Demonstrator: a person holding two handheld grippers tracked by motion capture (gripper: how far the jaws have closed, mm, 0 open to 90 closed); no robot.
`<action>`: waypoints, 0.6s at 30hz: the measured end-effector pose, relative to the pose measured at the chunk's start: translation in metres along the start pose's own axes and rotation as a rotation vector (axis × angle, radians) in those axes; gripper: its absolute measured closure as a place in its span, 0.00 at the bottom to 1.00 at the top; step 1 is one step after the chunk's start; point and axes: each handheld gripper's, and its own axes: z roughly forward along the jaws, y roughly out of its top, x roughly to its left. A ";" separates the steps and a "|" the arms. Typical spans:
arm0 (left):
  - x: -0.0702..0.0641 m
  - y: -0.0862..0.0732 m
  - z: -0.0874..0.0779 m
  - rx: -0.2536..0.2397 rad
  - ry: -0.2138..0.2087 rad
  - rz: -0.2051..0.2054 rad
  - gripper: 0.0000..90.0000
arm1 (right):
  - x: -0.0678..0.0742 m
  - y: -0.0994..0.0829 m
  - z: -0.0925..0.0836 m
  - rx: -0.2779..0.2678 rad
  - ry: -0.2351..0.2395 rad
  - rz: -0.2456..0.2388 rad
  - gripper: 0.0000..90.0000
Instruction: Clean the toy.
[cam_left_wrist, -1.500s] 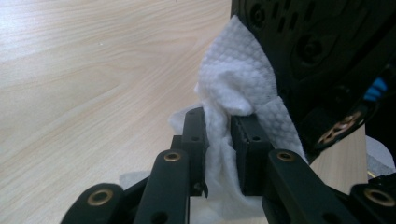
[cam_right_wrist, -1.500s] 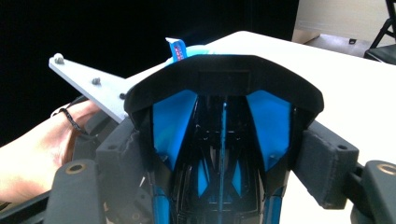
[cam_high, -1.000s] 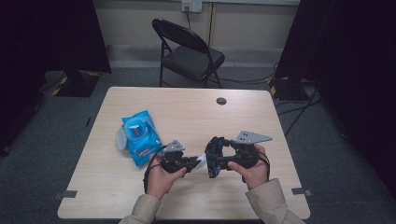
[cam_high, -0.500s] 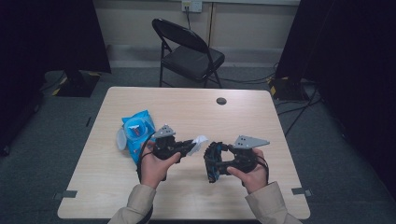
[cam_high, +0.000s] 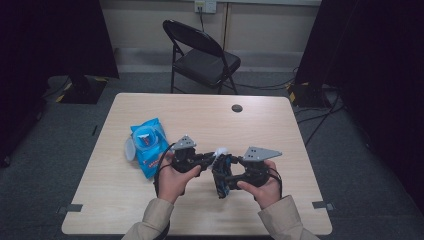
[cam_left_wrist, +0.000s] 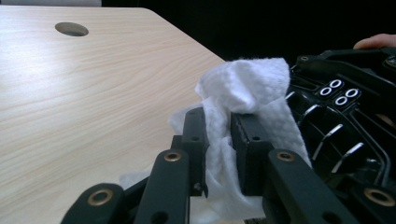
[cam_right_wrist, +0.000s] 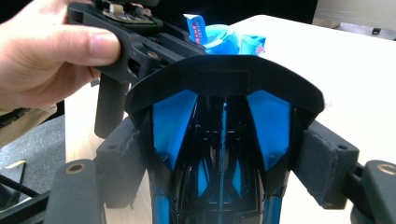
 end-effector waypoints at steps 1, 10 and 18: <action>0.000 0.000 0.000 0.004 0.000 0.001 0.85 | 0.000 0.000 0.000 0.002 0.001 -0.002 0.29; -0.002 -0.003 0.002 0.016 0.000 0.011 0.85 | -0.001 0.002 0.000 -0.001 0.000 0.002 0.29; -0.004 -0.015 0.011 0.051 -0.010 0.012 0.85 | -0.001 0.009 -0.002 -0.020 -0.006 0.002 0.29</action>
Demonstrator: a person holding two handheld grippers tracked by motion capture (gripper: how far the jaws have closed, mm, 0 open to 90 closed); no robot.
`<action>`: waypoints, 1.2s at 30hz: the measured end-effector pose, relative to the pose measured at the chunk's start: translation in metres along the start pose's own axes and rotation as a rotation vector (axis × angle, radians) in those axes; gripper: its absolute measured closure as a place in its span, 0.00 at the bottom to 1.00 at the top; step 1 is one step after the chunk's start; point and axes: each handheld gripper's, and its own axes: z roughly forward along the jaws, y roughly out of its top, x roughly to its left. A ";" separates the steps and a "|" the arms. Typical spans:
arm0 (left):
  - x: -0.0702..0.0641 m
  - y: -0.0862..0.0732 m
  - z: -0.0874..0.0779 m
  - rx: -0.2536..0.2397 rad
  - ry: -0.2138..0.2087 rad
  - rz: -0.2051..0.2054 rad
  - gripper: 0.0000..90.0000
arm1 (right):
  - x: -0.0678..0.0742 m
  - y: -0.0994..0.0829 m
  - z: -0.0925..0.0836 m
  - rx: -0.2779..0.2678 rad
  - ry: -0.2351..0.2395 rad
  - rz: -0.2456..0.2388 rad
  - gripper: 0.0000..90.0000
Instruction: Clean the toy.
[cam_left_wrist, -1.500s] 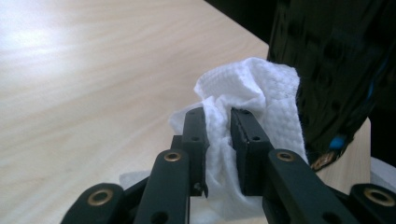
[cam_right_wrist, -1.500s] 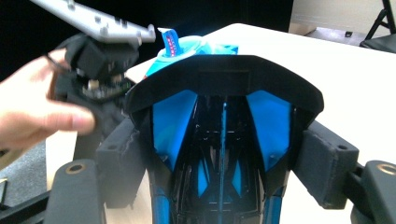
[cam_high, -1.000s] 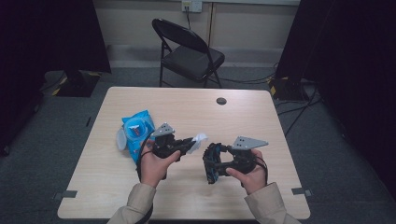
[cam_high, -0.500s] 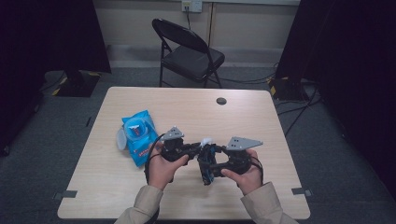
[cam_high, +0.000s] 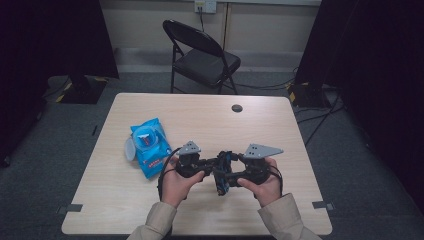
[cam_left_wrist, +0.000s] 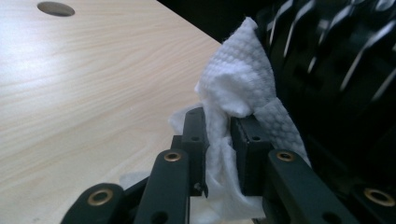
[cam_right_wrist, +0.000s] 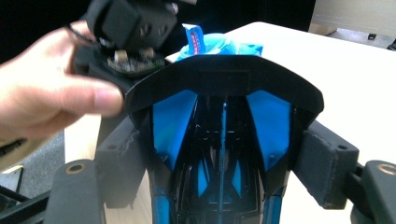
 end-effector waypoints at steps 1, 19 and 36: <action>0.000 -0.002 0.001 0.003 -0.002 -0.001 0.85 | 0.000 0.001 0.000 0.002 -0.001 -0.004 0.29; -0.002 -0.021 0.014 0.041 -0.016 -0.016 0.85 | -0.003 0.005 -0.003 -0.009 -0.007 0.004 0.29; -0.002 -0.042 0.024 0.089 -0.021 -0.029 0.85 | -0.001 0.009 -0.003 -0.010 -0.005 -0.007 0.29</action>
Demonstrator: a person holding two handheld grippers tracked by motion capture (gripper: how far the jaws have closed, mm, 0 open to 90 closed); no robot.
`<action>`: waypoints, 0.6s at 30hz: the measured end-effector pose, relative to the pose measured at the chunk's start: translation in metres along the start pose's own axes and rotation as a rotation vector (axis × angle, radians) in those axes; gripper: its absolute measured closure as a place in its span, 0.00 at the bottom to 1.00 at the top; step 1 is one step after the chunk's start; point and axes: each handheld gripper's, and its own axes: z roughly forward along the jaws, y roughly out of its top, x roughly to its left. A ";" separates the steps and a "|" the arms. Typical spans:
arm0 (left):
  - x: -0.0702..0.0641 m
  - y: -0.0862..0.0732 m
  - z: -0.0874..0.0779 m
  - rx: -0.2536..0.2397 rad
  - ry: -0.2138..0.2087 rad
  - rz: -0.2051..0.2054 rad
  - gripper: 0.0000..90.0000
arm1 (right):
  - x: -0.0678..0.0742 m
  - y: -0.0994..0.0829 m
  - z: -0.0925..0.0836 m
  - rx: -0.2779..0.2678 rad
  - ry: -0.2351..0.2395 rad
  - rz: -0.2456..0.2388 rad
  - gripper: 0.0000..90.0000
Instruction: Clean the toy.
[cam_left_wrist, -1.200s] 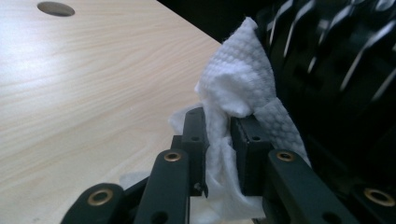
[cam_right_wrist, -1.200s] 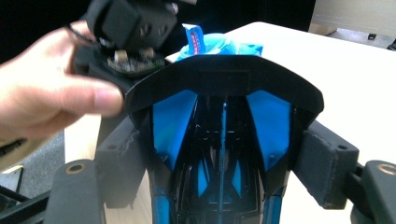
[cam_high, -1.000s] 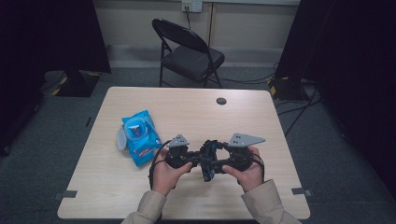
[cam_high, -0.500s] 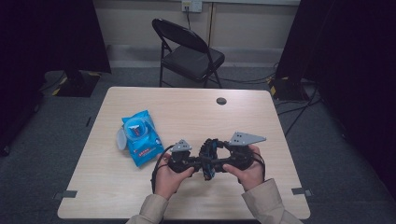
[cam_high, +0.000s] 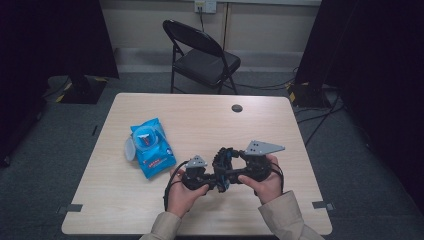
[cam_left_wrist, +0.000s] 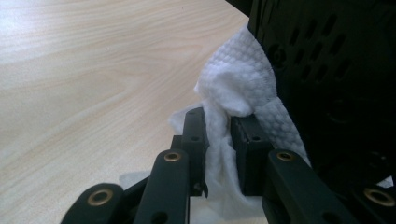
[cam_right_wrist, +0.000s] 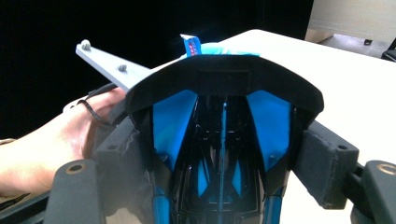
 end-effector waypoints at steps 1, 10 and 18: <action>0.000 -0.001 0.000 0.005 -0.001 0.002 0.85 | 0.000 0.000 0.000 0.000 0.001 -0.002 0.29; 0.001 -0.005 0.002 0.016 0.002 -0.001 0.85 | -0.001 0.001 -0.001 -0.013 -0.003 0.000 0.29; 0.002 -0.007 0.001 0.023 0.004 0.002 0.85 | -0.004 0.000 -0.005 -0.019 -0.014 0.011 0.29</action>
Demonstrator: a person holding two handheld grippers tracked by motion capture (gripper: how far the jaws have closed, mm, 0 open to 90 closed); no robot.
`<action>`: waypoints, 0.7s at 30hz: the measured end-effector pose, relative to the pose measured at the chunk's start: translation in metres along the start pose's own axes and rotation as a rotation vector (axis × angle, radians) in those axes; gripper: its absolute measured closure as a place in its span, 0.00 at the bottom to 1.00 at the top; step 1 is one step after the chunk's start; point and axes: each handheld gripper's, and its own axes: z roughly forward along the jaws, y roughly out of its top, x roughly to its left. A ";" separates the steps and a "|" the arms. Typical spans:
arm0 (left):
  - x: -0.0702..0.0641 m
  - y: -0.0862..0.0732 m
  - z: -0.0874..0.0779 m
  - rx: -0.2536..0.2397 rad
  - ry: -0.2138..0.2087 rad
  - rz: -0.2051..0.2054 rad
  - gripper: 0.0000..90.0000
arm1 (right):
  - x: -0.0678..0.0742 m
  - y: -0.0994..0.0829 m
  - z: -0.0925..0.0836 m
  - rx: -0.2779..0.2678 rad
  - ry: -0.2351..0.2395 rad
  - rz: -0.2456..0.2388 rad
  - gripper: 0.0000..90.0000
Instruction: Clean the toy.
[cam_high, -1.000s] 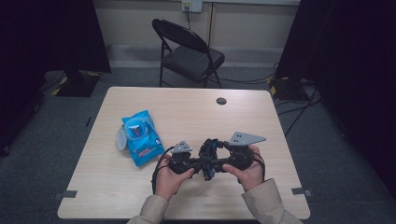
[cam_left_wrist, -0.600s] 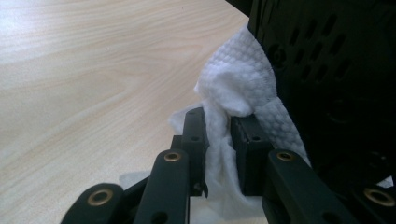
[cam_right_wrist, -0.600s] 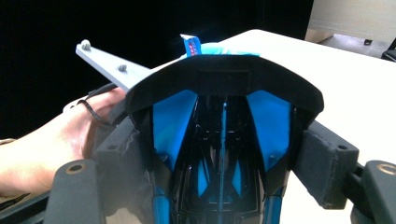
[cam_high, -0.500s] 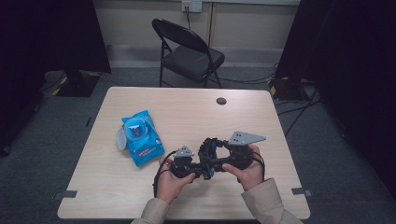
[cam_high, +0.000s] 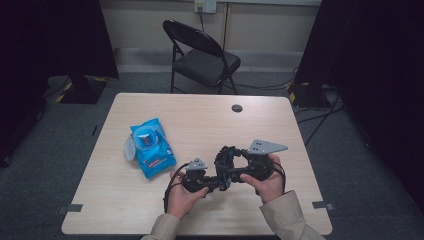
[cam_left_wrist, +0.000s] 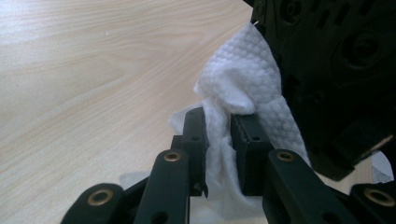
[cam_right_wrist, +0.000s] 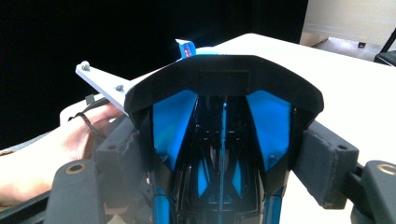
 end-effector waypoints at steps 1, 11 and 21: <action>0.001 0.000 -0.001 0.001 0.000 -0.003 0.85 | 0.000 -0.001 0.000 -0.001 -0.003 0.000 0.29; 0.009 0.008 -0.019 -0.027 0.031 -0.007 0.85 | -0.004 -0.005 -0.004 0.004 -0.010 0.007 0.29; 0.016 0.025 -0.038 -0.067 0.053 -0.007 0.85 | -0.007 -0.014 -0.006 0.018 -0.012 0.012 0.29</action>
